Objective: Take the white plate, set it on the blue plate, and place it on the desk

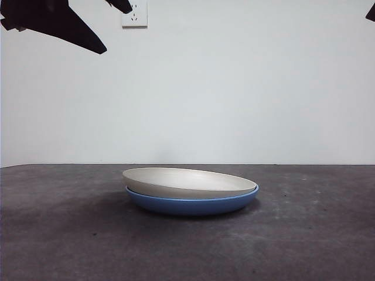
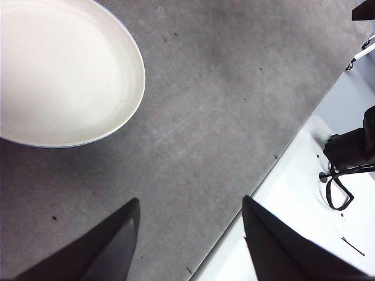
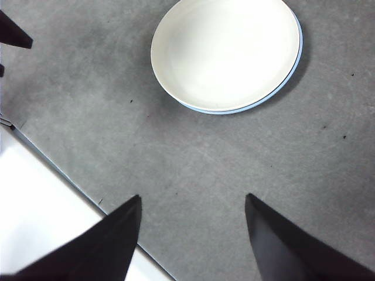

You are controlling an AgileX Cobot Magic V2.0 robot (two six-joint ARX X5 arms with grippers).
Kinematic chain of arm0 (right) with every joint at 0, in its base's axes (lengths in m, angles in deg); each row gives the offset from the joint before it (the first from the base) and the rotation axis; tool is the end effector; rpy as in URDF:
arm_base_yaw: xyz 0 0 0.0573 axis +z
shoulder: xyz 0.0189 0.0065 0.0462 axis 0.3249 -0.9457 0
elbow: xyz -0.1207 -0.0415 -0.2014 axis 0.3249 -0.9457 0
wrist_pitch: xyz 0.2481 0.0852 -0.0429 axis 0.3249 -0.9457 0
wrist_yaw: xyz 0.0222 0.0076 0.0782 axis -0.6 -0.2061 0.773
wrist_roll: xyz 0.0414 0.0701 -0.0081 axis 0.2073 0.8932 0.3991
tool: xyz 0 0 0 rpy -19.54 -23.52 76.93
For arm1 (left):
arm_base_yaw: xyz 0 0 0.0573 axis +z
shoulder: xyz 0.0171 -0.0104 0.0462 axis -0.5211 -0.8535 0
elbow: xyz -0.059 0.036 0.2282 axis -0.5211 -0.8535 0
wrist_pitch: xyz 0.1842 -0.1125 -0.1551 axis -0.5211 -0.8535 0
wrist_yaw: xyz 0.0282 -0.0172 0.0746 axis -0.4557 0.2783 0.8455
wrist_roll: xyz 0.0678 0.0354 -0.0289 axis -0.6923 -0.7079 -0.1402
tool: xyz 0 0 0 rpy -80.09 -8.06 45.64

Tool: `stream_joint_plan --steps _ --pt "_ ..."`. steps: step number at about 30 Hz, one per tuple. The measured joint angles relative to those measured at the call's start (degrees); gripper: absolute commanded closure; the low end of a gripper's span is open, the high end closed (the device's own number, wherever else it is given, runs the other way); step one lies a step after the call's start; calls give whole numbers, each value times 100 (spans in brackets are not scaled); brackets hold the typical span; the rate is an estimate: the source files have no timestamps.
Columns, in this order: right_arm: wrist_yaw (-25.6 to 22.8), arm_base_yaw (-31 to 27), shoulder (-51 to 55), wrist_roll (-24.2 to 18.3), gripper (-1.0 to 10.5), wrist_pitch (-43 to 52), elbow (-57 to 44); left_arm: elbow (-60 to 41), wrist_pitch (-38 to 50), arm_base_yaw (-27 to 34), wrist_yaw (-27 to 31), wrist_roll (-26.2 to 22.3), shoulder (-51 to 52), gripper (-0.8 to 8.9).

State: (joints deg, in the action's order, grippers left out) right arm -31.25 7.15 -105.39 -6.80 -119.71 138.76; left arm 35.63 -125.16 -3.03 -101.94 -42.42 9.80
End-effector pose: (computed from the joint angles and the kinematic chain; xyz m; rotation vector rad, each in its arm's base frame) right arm 0.1625 0.1052 0.2922 0.0499 0.8792 0.7080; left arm 0.1982 -0.1736 0.2670 -0.0385 0.9199 -0.9612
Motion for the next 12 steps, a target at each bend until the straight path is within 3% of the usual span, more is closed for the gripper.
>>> stream_joint_plan --steps 6,10,12 --pt "0 4 -4 -2 696 -2 0 2 0 2 0 0 0 558" --pt "-2 4 -4 -2 943 -50 0 0 0 0 0 -2 0 787" --pt "0 4 -4 -20 939 -57 0 0 0 0 0 0 0 804"
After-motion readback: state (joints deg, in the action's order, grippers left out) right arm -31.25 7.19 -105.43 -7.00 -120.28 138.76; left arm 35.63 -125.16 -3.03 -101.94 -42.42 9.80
